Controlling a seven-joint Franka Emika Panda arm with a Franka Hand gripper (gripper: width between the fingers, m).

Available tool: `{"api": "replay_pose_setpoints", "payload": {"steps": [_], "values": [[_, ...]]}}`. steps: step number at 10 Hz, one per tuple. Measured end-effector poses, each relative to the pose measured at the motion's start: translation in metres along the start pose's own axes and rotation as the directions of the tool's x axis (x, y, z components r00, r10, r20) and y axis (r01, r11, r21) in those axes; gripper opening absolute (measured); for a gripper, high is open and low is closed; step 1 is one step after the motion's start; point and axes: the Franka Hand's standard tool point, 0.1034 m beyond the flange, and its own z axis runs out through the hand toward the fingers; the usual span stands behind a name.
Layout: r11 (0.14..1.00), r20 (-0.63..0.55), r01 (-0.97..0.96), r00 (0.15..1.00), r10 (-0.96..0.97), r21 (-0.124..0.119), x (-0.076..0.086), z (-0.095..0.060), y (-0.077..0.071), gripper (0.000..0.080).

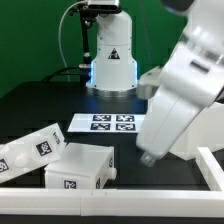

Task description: Assemble drawer

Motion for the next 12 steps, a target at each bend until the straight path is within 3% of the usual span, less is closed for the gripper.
{"api": "replay_pose_setpoints", "payload": {"steps": [2, 5, 7, 9, 10, 12], "values": [[0.998, 0.108, -0.048, 0.993, 0.044, 0.037, -0.009, 0.013, -0.004, 0.0650], [0.996, 0.227, -0.025, 0.974, 0.005, 0.082, 0.005, 0.015, -0.018, 0.0650], [0.996, 0.226, -0.026, 0.974, 0.007, 0.080, 0.004, 0.018, -0.016, 0.0650], [0.998, 0.195, -0.034, 0.981, 0.025, 0.046, -0.010, 0.030, 0.006, 0.0650], [0.998, 0.195, -0.050, 0.980, 0.041, 0.045, -0.018, 0.035, 0.011, 0.0650], [0.998, 0.195, -0.048, 0.980, 0.038, 0.045, -0.017, 0.035, 0.010, 0.0650]]}}
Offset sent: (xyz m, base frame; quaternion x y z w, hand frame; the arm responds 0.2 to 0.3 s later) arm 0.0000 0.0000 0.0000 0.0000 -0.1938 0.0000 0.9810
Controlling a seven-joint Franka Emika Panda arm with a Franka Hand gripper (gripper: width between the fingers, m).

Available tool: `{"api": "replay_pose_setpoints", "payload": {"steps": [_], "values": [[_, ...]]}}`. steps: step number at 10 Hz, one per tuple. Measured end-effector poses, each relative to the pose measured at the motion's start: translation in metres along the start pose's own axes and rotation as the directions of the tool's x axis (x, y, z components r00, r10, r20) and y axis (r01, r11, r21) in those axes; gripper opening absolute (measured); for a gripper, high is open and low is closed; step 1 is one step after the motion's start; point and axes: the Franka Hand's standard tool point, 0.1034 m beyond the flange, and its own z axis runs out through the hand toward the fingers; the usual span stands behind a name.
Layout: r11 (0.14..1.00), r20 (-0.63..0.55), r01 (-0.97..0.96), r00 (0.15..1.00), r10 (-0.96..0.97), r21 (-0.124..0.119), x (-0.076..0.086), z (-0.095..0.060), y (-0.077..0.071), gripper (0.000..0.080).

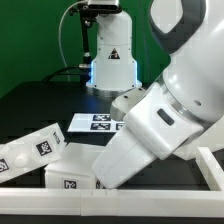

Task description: Assemble drawer

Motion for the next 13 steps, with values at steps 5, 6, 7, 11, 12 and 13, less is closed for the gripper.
{"api": "replay_pose_setpoints", "payload": {"steps": [5, 6, 7, 11, 12, 13], "values": [[1.000, -0.032, 0.008, 0.999, -0.008, -0.015, 0.002, 0.012, -0.001, 0.0650], [1.000, -0.046, 0.012, 0.999, -0.013, -0.021, 0.001, 0.016, -0.006, 0.0650], [1.000, -0.050, 0.011, 0.999, -0.012, -0.021, -0.001, 0.018, -0.009, 0.0650], [0.998, -0.051, -0.052, 0.997, 0.051, -0.020, 0.004, 0.019, -0.023, 0.0650], [0.999, -0.052, -0.038, 0.998, 0.036, -0.022, 0.005, 0.019, -0.023, 0.0650], [0.999, -0.052, -0.038, 0.998, 0.037, -0.021, 0.005, 0.020, -0.023, 0.0650]]}}
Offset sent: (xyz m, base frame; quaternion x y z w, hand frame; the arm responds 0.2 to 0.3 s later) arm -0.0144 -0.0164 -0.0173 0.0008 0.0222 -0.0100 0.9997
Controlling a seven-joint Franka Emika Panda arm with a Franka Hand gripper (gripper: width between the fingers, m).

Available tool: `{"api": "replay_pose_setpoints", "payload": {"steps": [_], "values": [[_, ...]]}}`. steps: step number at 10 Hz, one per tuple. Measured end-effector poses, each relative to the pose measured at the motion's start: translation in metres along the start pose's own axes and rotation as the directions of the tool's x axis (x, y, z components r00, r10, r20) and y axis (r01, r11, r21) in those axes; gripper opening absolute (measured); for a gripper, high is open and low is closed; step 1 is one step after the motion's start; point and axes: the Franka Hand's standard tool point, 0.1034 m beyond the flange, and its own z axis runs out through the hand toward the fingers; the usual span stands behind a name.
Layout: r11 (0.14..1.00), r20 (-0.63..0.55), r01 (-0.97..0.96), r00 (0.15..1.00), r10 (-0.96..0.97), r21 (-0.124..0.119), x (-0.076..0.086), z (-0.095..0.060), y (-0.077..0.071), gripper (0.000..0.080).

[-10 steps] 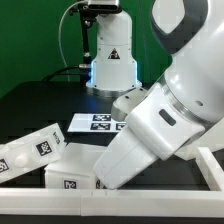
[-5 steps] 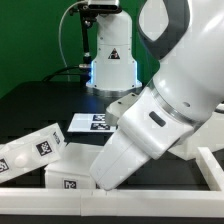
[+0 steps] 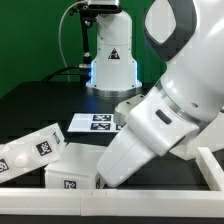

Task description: Assemble drawer

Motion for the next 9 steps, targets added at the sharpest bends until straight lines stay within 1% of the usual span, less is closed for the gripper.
{"api": "replay_pose_setpoints", "payload": {"steps": [1, 3, 5, 9], "values": [[1.000, 0.001, -0.011, 1.000, 0.011, 0.001, 0.001, 0.002, -0.001, 0.0650], [1.000, -0.024, -0.010, 1.000, 0.010, -0.011, 0.002, 0.014, -0.004, 0.0650], [1.000, -0.037, -0.009, 0.999, 0.009, -0.018, -0.002, 0.024, -0.001, 0.0650], [1.000, -0.044, 0.010, 0.999, -0.011, -0.020, -0.006, 0.028, 0.005, 0.0650]]}}
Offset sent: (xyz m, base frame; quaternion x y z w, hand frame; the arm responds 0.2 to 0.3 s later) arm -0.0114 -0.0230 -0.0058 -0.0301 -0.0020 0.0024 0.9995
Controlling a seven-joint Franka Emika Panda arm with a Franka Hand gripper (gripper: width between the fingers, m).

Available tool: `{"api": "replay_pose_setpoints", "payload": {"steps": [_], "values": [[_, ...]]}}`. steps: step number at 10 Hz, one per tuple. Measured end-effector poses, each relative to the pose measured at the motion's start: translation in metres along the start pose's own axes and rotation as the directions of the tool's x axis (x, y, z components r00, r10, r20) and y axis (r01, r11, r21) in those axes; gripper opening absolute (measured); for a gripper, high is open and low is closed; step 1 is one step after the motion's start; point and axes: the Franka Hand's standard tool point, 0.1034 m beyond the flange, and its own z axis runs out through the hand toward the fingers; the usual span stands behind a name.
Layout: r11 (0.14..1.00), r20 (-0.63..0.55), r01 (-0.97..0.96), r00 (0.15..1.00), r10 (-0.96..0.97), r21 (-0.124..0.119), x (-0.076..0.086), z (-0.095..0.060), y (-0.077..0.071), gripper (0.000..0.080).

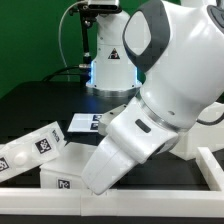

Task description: Assemble drawer

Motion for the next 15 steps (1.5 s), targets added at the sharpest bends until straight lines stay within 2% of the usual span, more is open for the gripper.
{"api": "replay_pose_setpoints", "payload": {"steps": [1, 2, 3, 5, 6, 9, 12, 14, 15], "values": [[1.000, 0.000, 0.001, 1.000, -0.001, 0.000, 0.000, 0.000, 0.000, 0.0650], [1.000, 0.000, 0.001, 1.000, -0.001, 0.000, 0.001, 0.000, -0.001, 0.0525], [1.000, 0.000, 0.001, 1.000, -0.001, 0.000, 0.001, 0.000, -0.001, 0.0525], [1.000, 0.001, 0.001, 1.000, -0.001, 0.000, 0.001, 0.000, -0.001, 0.0225], [1.000, 0.001, 0.001, 1.000, -0.001, 0.001, 0.001, 0.000, -0.001, 0.0165], [1.000, 0.000, 0.002, 1.000, -0.002, 0.000, 0.001, 0.000, -0.001, 0.0165], [1.000, -0.010, -0.004, 1.000, 0.004, -0.012, 0.018, -0.022, -0.015, 0.0165], [0.999, 0.024, -0.041, 0.999, 0.040, 0.029, 0.016, -0.036, -0.025, 0.0166], [0.999, 0.016, -0.040, 0.999, 0.039, 0.024, 0.014, -0.040, -0.021, 0.0166]]}}
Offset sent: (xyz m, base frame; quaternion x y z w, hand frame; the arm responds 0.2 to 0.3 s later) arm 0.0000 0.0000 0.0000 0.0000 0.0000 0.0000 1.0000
